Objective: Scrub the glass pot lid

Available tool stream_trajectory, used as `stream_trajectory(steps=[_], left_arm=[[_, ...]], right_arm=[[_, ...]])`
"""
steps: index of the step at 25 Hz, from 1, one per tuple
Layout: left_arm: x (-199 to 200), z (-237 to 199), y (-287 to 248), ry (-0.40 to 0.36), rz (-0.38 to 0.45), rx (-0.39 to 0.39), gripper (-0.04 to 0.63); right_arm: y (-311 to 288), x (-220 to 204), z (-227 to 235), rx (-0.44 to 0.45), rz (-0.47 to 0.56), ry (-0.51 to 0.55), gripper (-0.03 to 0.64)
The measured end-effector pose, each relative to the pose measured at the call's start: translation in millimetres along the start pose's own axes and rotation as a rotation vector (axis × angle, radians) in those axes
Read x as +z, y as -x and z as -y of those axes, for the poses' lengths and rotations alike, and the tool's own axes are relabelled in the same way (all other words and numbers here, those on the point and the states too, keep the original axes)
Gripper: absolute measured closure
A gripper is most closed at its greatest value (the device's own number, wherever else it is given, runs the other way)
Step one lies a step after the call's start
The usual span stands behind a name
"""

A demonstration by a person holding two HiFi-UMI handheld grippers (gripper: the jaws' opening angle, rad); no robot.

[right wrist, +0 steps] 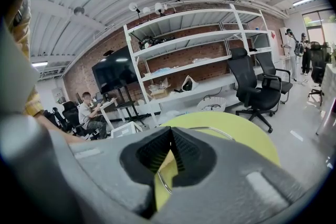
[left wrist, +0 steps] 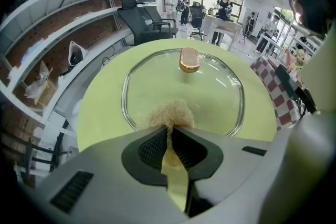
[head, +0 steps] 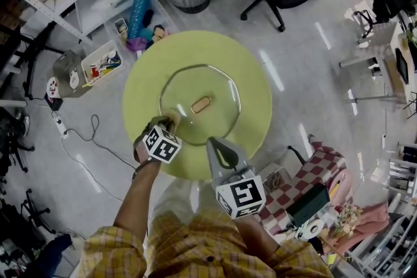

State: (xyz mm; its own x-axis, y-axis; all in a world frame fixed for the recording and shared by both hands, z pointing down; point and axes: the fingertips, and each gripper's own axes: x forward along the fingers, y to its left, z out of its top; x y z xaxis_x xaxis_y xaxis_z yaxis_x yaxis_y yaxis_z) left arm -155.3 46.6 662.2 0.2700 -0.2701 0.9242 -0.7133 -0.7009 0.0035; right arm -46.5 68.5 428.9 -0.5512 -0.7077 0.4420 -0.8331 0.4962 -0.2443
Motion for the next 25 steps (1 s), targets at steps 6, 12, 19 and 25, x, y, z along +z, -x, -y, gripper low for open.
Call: stream_trajectory(steps=[6,12,19,25], left_arm=[[-5.7,10.9,1.9,-0.006,0.0,-0.002,0.558],[-7.2,19.2,2.1,0.021,0.014,-0.008,0.558],[-7.4,20.5,3.3,0.026,0.031,0.0,0.557],[-7.5,17.9,2.8,0.016,0.056,0.026,0.557]], right_arm=[[8.4,-3.9,-4.4,-0.003,0.001,0.002,0.62],[14.5,-6.8,-5.2,0.0,0.002,0.003,0.62],[16.2,-13.3,-5.6,-0.004,-0.01,-0.001,0.62],[13.8,-10.0,-1.3,-0.019,-0.008,-0.004,0.618]])
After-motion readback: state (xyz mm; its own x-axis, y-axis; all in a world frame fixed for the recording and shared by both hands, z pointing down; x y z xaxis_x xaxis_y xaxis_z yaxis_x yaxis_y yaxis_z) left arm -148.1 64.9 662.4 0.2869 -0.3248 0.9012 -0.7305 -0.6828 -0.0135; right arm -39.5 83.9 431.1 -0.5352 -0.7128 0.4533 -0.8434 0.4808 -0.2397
